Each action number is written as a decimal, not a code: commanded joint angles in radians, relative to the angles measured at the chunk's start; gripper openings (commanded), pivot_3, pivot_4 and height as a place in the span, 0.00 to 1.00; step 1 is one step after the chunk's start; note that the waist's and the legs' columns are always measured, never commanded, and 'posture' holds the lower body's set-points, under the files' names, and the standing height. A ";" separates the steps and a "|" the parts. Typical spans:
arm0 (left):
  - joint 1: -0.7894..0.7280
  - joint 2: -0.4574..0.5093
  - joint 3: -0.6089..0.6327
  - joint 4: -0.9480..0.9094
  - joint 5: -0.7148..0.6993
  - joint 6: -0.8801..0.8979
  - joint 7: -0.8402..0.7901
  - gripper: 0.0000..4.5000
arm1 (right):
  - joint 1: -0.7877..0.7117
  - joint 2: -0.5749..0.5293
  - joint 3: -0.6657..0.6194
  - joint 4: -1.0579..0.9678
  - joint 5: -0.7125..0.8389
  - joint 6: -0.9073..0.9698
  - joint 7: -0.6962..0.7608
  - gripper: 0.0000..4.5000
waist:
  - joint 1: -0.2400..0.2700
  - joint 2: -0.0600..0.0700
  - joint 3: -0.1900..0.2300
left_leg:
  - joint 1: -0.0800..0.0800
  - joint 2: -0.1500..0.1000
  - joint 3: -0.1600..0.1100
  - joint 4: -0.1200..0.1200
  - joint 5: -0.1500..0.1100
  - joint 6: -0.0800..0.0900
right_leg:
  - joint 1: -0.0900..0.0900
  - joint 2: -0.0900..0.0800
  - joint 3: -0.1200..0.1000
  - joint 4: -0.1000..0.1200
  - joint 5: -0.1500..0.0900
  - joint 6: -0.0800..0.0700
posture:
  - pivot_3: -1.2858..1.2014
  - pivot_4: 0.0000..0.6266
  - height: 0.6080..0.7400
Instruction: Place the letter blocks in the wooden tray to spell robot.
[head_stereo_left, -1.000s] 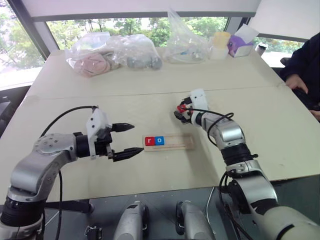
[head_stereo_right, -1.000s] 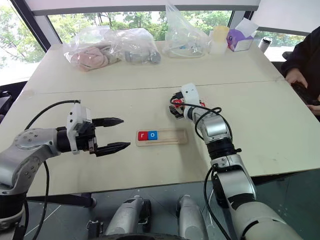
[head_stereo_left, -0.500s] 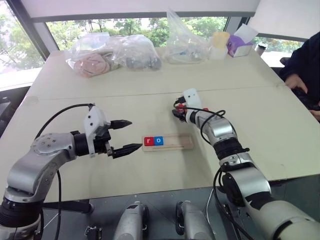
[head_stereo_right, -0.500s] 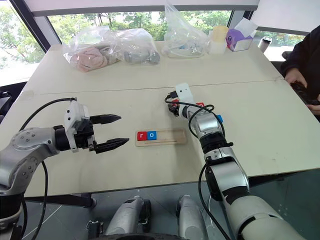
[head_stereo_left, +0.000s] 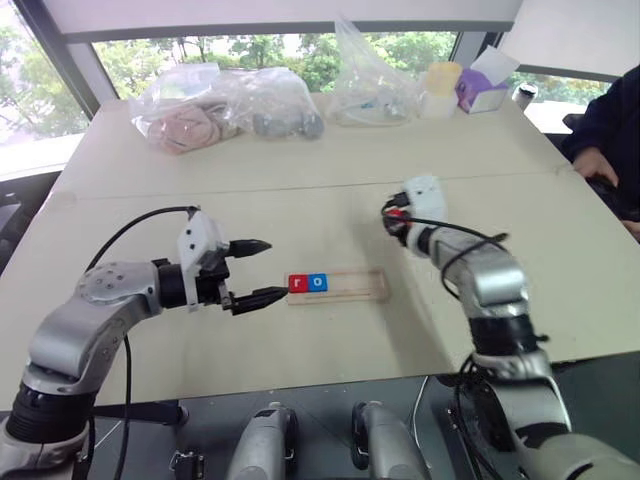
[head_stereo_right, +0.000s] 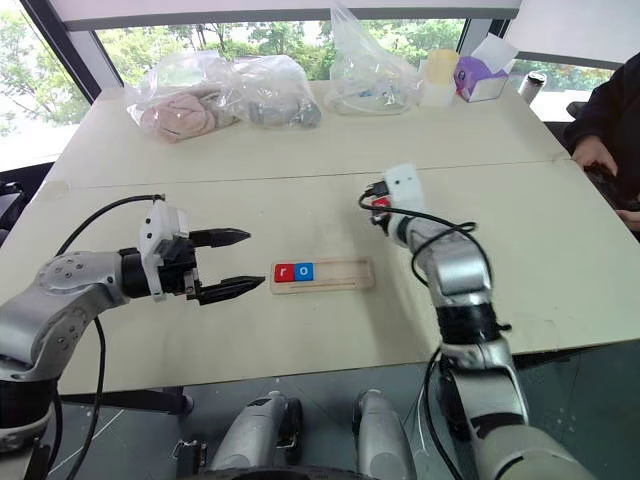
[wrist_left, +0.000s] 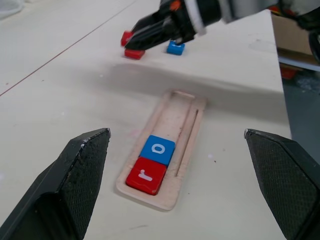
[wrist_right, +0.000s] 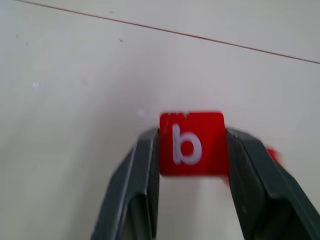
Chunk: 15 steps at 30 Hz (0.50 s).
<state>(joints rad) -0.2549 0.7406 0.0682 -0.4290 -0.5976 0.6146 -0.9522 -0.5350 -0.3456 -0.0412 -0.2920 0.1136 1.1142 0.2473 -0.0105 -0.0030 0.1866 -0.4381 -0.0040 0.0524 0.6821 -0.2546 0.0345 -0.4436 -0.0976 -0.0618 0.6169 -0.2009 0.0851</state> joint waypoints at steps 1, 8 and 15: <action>-0.016 0.001 -0.008 0.007 0.007 -0.035 -0.017 1.00 | 0.100 -0.019 -0.065 -0.272 0.018 0.216 -0.022 0.36 | 0.000 0.000 0.000 | 0.000 0.000 0.000 0.000 0.000 0.000 | 0.000 0.000 0.000 0.000 -0.001 -0.001 | 0.52 0.24 0.89; -0.060 -0.004 -0.051 0.051 0.019 -0.057 -0.049 1.00 | 0.199 0.019 -0.093 -0.384 0.012 0.324 -0.071 0.36 | -0.002 0.000 0.000 | 0.000 0.000 0.001 0.001 0.000 0.000 | 0.000 0.000 0.000 -0.002 0.000 -0.003 | 0.52 0.24 0.89; -0.084 0.005 -0.061 0.073 0.031 -0.067 -0.066 1.00 | 0.227 0.097 -0.082 -0.309 0.016 0.285 -0.109 0.36 | -0.001 0.000 0.000 | -0.001 0.000 0.001 0.000 0.000 0.000 | -0.001 0.000 0.000 -0.004 0.000 -0.003 | 0.52 0.24 0.89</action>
<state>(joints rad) -0.3260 0.7364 0.0002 -0.3467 -0.5742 0.5615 -1.0097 -0.3102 -0.2542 -0.1242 -0.5970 0.1306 1.4196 0.1454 -0.0117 -0.0029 0.1866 -0.4393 -0.0036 0.0535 0.6824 -0.2545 0.0341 -0.4446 -0.0977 -0.0616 0.6133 -0.2005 0.0823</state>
